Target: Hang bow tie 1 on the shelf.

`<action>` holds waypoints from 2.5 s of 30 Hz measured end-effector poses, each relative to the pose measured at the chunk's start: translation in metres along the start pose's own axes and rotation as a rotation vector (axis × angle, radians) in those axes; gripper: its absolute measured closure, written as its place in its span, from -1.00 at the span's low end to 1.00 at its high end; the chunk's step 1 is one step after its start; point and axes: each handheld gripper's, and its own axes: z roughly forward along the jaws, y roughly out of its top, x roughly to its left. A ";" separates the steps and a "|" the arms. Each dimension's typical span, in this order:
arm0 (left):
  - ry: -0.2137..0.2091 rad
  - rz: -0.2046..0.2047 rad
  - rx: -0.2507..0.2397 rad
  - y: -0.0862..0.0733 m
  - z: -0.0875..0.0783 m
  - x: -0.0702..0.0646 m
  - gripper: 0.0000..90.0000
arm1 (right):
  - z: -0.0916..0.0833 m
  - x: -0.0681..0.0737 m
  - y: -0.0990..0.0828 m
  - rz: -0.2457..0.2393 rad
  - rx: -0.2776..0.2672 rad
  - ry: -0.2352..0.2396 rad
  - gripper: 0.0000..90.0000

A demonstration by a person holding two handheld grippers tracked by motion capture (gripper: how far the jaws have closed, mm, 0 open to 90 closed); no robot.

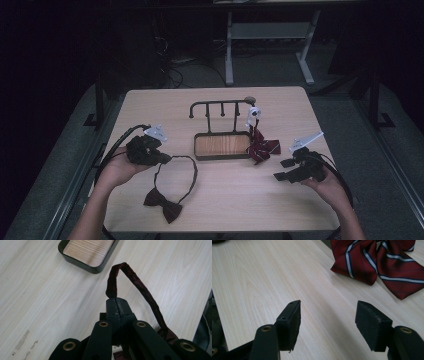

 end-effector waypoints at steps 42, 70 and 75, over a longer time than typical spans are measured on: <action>-0.079 0.040 -0.005 0.039 -0.040 0.013 1.00 | -0.008 0.001 0.000 0.001 -0.010 -0.015 -0.17; -0.052 0.030 0.021 0.080 -0.058 0.031 1.00 | -0.014 0.000 -0.003 0.008 -0.022 -0.030 -0.17; -0.042 0.019 0.014 0.087 -0.062 0.038 1.00 | -0.015 -0.001 -0.004 0.006 -0.024 -0.031 -0.17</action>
